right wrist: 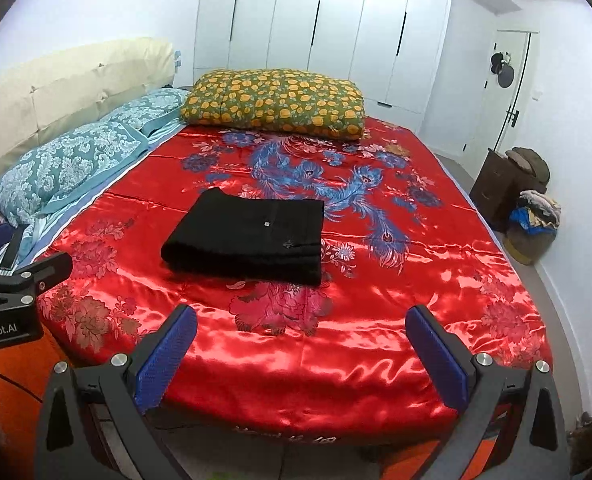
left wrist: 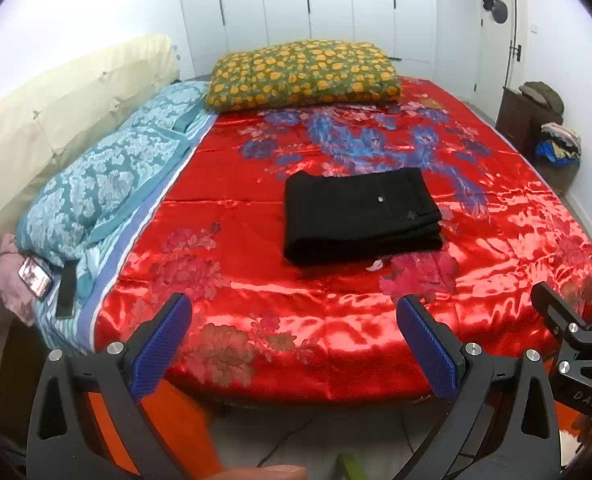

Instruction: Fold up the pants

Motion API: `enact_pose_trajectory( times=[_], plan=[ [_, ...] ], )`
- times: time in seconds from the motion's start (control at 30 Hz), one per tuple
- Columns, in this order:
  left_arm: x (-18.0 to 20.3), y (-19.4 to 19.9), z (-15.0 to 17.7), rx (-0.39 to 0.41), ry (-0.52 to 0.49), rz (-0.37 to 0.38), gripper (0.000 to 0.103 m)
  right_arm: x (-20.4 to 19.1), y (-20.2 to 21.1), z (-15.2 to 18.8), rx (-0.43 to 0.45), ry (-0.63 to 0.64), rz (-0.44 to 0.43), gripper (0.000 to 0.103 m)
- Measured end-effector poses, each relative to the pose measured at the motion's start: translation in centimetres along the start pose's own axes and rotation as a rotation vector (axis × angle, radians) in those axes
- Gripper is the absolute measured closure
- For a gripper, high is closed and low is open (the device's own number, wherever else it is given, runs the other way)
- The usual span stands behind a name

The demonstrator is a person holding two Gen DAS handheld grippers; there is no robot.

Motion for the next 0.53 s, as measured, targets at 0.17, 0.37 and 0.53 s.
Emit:
enact_pose_trajectory(
  times=[0.17,0.37,0.53],
  plan=[
    [0.17,0.01,-0.04,0.001,-0.006,-0.002,0.001,-0.03,0.03,0.03,0.0,0.001,0.002,0.0],
    [0.01,0.0,0.08,-0.006,0.004,0.011,0.001,0.06,-0.02,0.1,-0.001,0.004,0.003,0.0],
    [0.2,0.56,0.23,0.014,0.002,0.017,0.001,0.11,0.07,0.02,0.008,0.0,0.0,0.0]
  ],
)
Point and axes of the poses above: each gripper's, at about its wrist camera, not at the fingertips, and y roughly against the way its jaws point, x to its right, z to its underside, the point moved 2 cm from there along -y, roughly the way its jaws point, and after that the axes turned 10 degrees about z, right-handed, at the moved point
